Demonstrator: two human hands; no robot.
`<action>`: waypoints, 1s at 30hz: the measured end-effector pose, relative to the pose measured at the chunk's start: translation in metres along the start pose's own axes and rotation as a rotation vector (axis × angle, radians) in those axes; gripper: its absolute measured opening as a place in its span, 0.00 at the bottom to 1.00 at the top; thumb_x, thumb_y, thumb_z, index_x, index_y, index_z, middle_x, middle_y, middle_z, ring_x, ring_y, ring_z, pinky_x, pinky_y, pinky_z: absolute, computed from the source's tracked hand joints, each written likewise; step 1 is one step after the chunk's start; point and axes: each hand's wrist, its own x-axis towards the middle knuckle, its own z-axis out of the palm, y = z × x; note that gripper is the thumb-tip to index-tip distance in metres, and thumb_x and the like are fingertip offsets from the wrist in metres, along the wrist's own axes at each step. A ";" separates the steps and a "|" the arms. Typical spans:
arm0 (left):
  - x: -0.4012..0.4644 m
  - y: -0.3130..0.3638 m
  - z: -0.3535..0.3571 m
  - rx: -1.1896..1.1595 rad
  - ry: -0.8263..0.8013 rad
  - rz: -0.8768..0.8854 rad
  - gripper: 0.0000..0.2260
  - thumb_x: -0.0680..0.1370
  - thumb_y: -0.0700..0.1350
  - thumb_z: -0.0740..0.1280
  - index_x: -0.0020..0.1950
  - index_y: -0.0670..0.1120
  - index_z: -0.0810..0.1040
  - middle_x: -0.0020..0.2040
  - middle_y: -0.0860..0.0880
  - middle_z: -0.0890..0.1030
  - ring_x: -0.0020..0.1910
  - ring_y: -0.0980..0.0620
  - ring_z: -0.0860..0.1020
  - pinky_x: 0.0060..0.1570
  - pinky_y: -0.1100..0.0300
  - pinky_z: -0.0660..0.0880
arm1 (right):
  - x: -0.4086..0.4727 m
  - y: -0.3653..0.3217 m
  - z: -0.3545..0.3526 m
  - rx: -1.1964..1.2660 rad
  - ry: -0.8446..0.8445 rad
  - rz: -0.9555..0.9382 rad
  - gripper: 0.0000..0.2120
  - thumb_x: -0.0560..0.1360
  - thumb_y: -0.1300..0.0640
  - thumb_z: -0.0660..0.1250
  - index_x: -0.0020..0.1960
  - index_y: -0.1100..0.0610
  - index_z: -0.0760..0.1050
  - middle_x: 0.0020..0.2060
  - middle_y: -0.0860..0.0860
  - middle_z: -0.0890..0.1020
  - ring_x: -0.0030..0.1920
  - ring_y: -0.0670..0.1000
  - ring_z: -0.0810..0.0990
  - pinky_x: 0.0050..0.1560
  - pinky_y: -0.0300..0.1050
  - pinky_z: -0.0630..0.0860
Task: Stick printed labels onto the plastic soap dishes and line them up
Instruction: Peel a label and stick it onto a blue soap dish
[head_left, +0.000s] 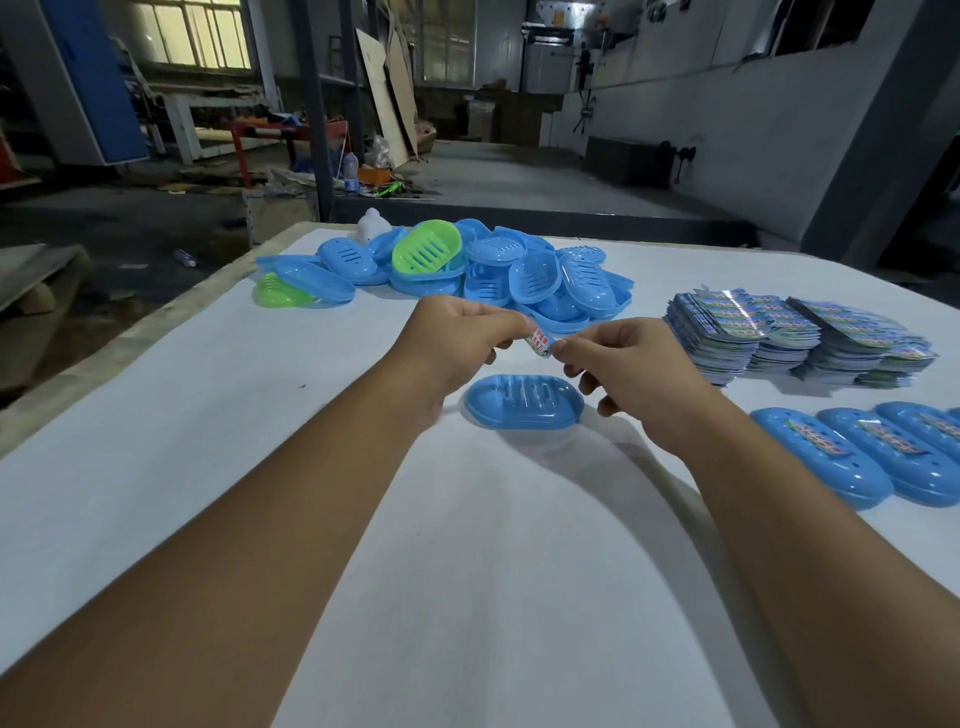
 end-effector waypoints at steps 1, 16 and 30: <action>0.000 0.000 0.000 -0.020 -0.008 -0.018 0.06 0.70 0.49 0.77 0.37 0.49 0.86 0.28 0.58 0.78 0.32 0.57 0.72 0.31 0.63 0.67 | 0.000 0.000 0.000 0.010 0.005 0.010 0.08 0.74 0.55 0.73 0.39 0.57 0.84 0.28 0.46 0.81 0.27 0.44 0.75 0.24 0.37 0.71; 0.003 -0.012 0.006 0.024 0.102 -0.094 0.11 0.70 0.53 0.78 0.45 0.47 0.86 0.36 0.54 0.81 0.35 0.56 0.75 0.36 0.60 0.69 | 0.005 0.004 0.000 -0.017 -0.020 0.036 0.12 0.74 0.47 0.74 0.40 0.56 0.84 0.29 0.44 0.79 0.27 0.43 0.75 0.23 0.36 0.70; 0.005 -0.022 -0.001 0.505 0.047 -0.058 0.09 0.66 0.52 0.73 0.38 0.47 0.87 0.35 0.47 0.84 0.40 0.48 0.82 0.44 0.50 0.81 | 0.003 0.010 0.003 -0.312 -0.081 0.107 0.16 0.71 0.47 0.76 0.39 0.61 0.83 0.21 0.52 0.71 0.22 0.51 0.65 0.28 0.41 0.66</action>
